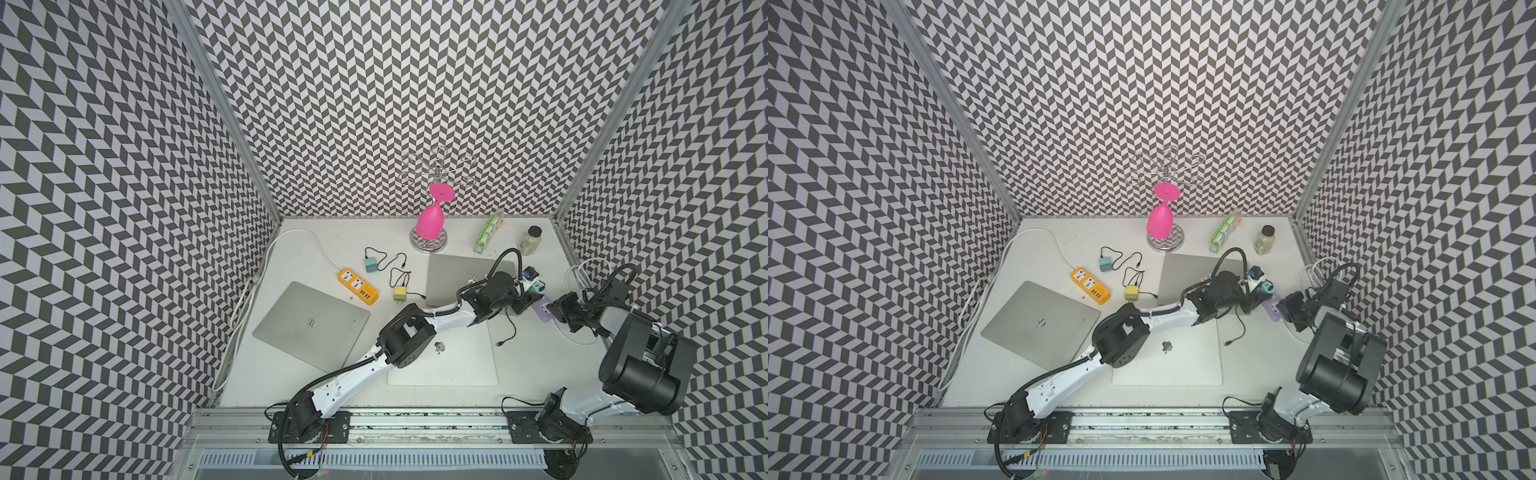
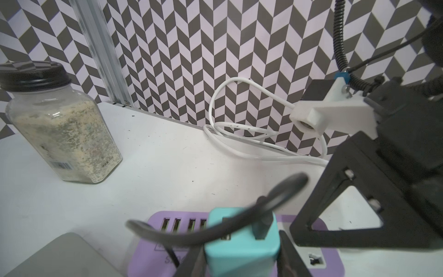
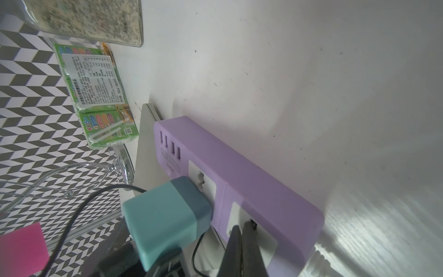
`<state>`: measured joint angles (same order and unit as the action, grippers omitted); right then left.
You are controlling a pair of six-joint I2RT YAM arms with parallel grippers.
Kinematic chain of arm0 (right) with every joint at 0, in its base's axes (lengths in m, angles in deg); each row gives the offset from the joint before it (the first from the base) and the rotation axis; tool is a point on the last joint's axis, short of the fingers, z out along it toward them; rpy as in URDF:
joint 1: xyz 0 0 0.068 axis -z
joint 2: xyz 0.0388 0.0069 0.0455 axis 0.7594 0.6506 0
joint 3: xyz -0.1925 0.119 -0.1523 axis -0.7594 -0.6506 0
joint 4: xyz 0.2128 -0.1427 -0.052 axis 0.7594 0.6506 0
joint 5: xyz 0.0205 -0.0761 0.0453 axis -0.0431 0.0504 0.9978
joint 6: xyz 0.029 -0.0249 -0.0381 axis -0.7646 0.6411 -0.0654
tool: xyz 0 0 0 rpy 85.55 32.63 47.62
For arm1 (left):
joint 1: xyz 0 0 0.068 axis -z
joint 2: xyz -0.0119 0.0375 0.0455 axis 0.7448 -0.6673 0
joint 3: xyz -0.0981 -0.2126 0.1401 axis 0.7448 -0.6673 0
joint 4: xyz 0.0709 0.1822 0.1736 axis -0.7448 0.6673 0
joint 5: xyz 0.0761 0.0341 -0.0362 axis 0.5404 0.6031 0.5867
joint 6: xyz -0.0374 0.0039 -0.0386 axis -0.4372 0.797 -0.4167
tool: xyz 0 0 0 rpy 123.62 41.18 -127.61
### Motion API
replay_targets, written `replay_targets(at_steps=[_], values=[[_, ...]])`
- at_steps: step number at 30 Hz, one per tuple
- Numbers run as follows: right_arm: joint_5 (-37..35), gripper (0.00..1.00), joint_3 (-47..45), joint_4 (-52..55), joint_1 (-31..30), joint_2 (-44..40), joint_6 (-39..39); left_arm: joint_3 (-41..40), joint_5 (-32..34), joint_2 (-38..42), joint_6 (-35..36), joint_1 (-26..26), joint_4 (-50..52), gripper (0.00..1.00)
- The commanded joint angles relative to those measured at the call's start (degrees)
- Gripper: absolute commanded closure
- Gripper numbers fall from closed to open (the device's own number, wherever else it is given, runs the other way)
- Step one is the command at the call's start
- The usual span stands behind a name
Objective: Unplug the laptop charger
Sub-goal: Remove the plug from the socket.
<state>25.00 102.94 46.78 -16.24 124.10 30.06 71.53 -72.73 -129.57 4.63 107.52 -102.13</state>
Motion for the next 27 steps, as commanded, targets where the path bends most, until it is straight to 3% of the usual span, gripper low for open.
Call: replay_targets(at_steps=[1, 8, 15, 22, 27], values=[[-8.44, 1.0, -3.07, 2.8, -0.19, 4.41, 0.7, 2.0, -0.99, 3.16, 3.1, 1.91, 1.03, 0.79], [-9.25, 1.0, -3.02, 2.94, -0.2, 4.75, 0.78, 1.86, 1.75, 4.06, 6.91, 2.55, 2.51, 0.78], [-10.42, 1.0, -3.42, 2.97, -0.11, 5.25, 0.95, 2.37, -9.27, 3.29, -13.27, -1.08, -4.62, 0.8], [-10.86, 1.0, -3.67, 2.72, -0.11, 5.54, 0.96, 3.96, -3.53, 4.15, 2.22, 1.91, 2.37, 0.79], [-10.99, 1.0, -3.82, 2.61, -0.03, 5.58, 0.86, 4.29, -1.26, 4.18, 5.87, 2.59, 4.21, 0.79]])
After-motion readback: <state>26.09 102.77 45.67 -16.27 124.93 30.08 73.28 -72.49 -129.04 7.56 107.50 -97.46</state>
